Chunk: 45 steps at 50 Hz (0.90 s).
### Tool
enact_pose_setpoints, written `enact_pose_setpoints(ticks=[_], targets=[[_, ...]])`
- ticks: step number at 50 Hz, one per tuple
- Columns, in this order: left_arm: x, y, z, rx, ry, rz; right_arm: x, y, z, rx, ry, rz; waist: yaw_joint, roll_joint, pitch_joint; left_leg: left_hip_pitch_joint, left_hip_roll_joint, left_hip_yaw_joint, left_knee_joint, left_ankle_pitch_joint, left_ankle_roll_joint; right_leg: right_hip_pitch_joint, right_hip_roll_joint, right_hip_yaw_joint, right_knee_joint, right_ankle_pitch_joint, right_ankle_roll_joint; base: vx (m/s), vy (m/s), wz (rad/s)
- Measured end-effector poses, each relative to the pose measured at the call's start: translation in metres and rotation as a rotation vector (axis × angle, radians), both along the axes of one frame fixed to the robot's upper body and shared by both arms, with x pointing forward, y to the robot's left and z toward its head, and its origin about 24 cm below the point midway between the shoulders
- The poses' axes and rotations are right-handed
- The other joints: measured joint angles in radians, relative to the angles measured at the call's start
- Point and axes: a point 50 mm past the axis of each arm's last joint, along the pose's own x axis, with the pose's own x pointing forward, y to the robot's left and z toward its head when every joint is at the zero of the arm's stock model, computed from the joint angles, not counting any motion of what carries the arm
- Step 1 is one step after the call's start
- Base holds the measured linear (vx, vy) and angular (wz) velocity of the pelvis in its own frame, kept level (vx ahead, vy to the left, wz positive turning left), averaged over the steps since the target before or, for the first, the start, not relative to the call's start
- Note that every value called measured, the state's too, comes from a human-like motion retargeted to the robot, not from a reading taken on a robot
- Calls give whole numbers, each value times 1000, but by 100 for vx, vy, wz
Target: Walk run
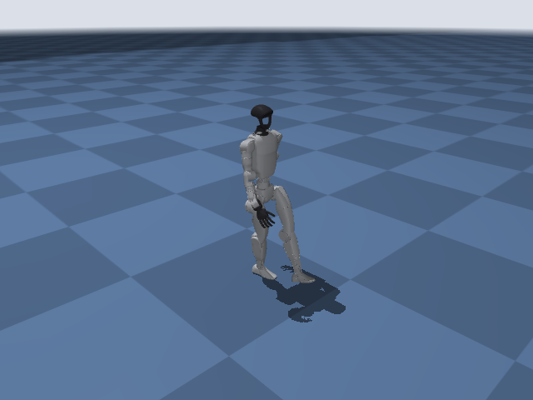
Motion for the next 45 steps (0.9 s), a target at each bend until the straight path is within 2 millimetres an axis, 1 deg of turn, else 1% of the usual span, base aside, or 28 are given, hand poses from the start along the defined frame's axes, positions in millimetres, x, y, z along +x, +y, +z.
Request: enact_pose_setpoints(ticks=[1,2,3,5,7,8,9,10,11,12,13,15,17,18,19,20,23,25,27,28,30,33,35,37,40,42,43,45], targets=[[1,5,0,19,-3,7,-6,0,-3,11,13,-27,7,6,6,-1,7,31,-11,-7,-71,17,14,-8,2,0,-1,66,-20,-47],[2,9,1,40,-8,16,-13,0,-6,22,32,-54,16,10,11,-1,9,53,-15,-12,-112,33,25,-16,4,4,0,60,-20,-46],[4,13,1,63,-18,28,-23,1,-11,36,64,-78,28,9,11,2,3,57,-7,-13,-94,46,30,-24,4,12,4,71,-23,-65],[8,21,0,115,-40,64,-47,5,-22,64,163,-112,68,-3,2,9,-8,21,27,8,-27,68,29,-23,8,42,18,80,-23,-105],[11,26,-1,172,-64,118,-80,10,-34,89,315,-120,126,-28,-16,17,-14,-28,57,49,8,87,23,4,27,95,41,80,-20,-156],[13,28,-1,199,-81,142,-99,13,-39,97,401,-119,150,-40,-24,24,-7,-8,64,89,17,94,16,6,43,133,58,90,-20,-166],[15,31,-2,223,-101,158,-118,17,-42,101,489,-114,171,-56,-34,29,-7,-4,75,105,37,95,4,3,67,187,89,86,-19,-170],[17,33,-2,245,-122,170,-138,21,-45,101,578,-105,189,-74,-44,33,-11,-7,89,108,61,95,-11,-1,95,249,126,77,-20,-150],[22,35,-3,261,-134,172,-155,26,-47,101,654,-89,180,-87,-50,32,-4,6,113,100,80,89,-21,-10,131,326,193,78,-22,-124],[26,37,-4,273,-141,170,-172,31,-47,101,724,-72,168,-96,-54,36,5,20,135,87,95,79,-26,-15,175,400,267,85,-26,-93],[31,38,-6,276,-140,161,-186,34,-46,103,780,-53,151,-98,-57,46,21,33,154,63,103,60,-21,-15,233,466,354,84,-28,-84],[45,42,-10,252,-140,120,-207,37,-44,120,861,-17,115,-81,-62,91,76,107,162,22,113,-4,-2,-77,398,530,520,76,-37,-83],[67,46,-15,199,-154,56,-219,42,-43,144,914,20,94,-65,-67,137,117,108,161,-22,98,-82,-22,-193,555,524,521,56,-33,-112],[82,46,-19,168,-167,19,-224,42,-42,148,932,28,82,-35,-69,160,136,101,150,-32,104,-105,-14,-182,566,505,517,63,-4,-107],[99,46,-22,142,-191,-23,-228,42,-42,148,937,22,72,-14,-66,185,155,116,140,-41,104,-139,-27,-203,597,453,480,61,4,-102],[118,45,-26,121,-220,-68,-230,41,-42,145,935,10,63,2,-59,211,175,141,131,-50,102,-177,-49,-239,639,385,425,50,-7,-70],[180,45,-32,118,-387,-217,-233,37,-42,130,880,-90,-23,43,-45,284,196,155,97,-72,93,-282,-99,-294,645,238,347,44,-9,-11],[223,47,-30,137,-525,-297,-233,35,-42,130,842,-166,-66,48,-42,325,192,177,80,-91,87,-348,-140,-294,587,163,330,48,-13,-40],[262,50,-23,161,-662,-351,-234,35,-41,145,824,-239,-85,36,-41,364,175,223,70,-113,85,-396,-164,-254,465,141,345,43,-13,-86],[280,52,-18,172,-727,-371,-234,36,-41,160,822,-277,-92,28,-40,385,163,240,66,-126,84,-415,-179,-238,397,146,335,47,-16,-93],[312,57,-6,196,-842,-394,-236,39,-41,199,826,-345,-100,7,-37,427,136,260,61,-152,81,-436,-249,-270,256,156,331,45,-18,-91],[345,64,12,238,-969,-374,-238,46,-41,263,832,-425,-118,3,-29,494,121,280,51,-183,73,-471,-288,-266,74,175,298,55,-25,-59],[360,65,19,256,-1029,-340,-240,49,-40,293,834,-470,-136,24,-28,532,137,299,43,-198,55,-491,-293,-263,-35,159,280,46,-15,-18],[367,63,22,257,-1067,-299,-243,51,-40,315,837,-486,-159,60,-33,555,167,303,42,-206,33,-496,-299,-305,-113,149,238,59,-25,7],[367,55,20,228,-1085,-254,-248,51,-39,315,854,-478,-192,99,-42,576,191,284,59,-202,5,-488,-333,-433,-89,144,189,62,-31,15],[357,48,13,189,-1067,-256,-252,50,-38,296,876,-461,-209,126,-57,588,215,274,76,-167,-21,-473,-345,-532,-29,109,133,72,-41,20],[348,45,8,166,-1048,-266,-254,49,-38,284,885,-453,-224,135,-66,595,225,267,86,-140,-38,-461,-353,-576,-25,129,137,74,-45,26],[324,40,-3,121,-983,-294,-258,48,-37,260,900,-431,-240,145,-90,609,244,265,108,-55,-84,-441,-324,-551,-42,199,134,81,-56,-11]])
